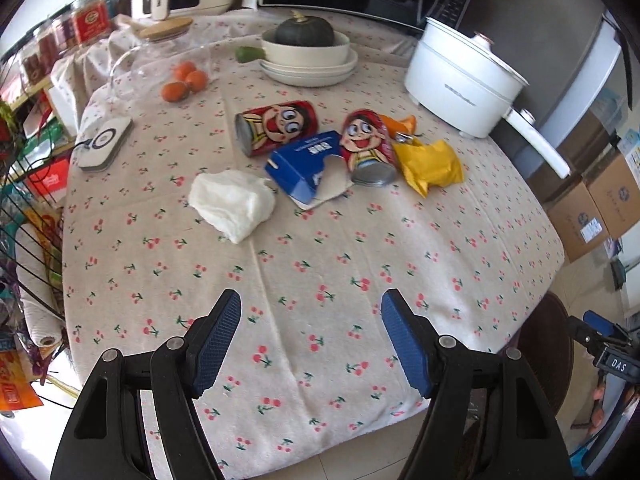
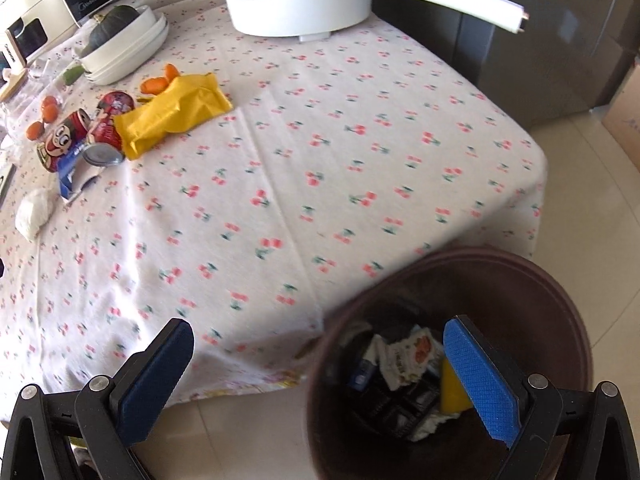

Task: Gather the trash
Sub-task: 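Grasp the white tissue with the left tool while the right tool grasps the yellow snack bag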

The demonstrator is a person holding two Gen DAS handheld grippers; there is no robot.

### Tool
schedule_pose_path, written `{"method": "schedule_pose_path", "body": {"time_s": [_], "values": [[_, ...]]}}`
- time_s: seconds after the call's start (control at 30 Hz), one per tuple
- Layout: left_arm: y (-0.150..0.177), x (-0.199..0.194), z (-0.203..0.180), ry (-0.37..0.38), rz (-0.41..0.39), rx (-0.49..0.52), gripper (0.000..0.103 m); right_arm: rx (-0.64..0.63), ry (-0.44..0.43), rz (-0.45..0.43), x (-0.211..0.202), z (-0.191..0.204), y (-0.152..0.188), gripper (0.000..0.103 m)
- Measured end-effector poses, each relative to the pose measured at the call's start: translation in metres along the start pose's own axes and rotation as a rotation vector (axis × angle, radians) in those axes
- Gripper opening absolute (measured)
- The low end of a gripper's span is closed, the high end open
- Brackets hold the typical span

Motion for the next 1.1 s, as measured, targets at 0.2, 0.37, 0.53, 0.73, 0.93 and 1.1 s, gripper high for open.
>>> {"method": "schedule_pose_path", "body": {"time_s": [0.2,0.37,0.53,0.73,0.93,1.1], "values": [[-0.023,0.031,0.046,-0.082,-0.023,-0.151,0.075,0.053,-0.038,0.008,0.023,0.033,-0.013,0.103],[-0.034,0.062,0.060,-0.112,-0.043,-0.258,0.075,0.061,-0.040,0.020,0.044,0.056,-0.019,0.103],[-0.042,0.092,0.053,-0.142,-0.069,-0.295,0.075,0.068,-0.027,0.038,0.065,0.069,-0.022,0.103],[-0.045,0.118,0.058,-0.245,-0.077,-0.287,0.073,0.077,-0.026,0.067,0.083,0.074,-0.020,0.103],[-0.041,0.118,0.061,-0.229,-0.049,-0.284,0.033,0.035,0.010,0.064,0.087,0.076,-0.020,0.103],[-0.033,0.112,0.050,-0.156,0.027,-0.214,0.015,0.087,-0.077,0.076,0.083,0.075,-0.026,0.103]]}}
Point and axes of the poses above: each gripper's, at about its wrist camera, not at the fingertips, and x roughly the way its jaws point, z to its left, y to its underside, the point moved 1 cm from there along x, roughly the way its jaws point, and after that the axes turned 12 degrees about -z, right-handed, at the moved point
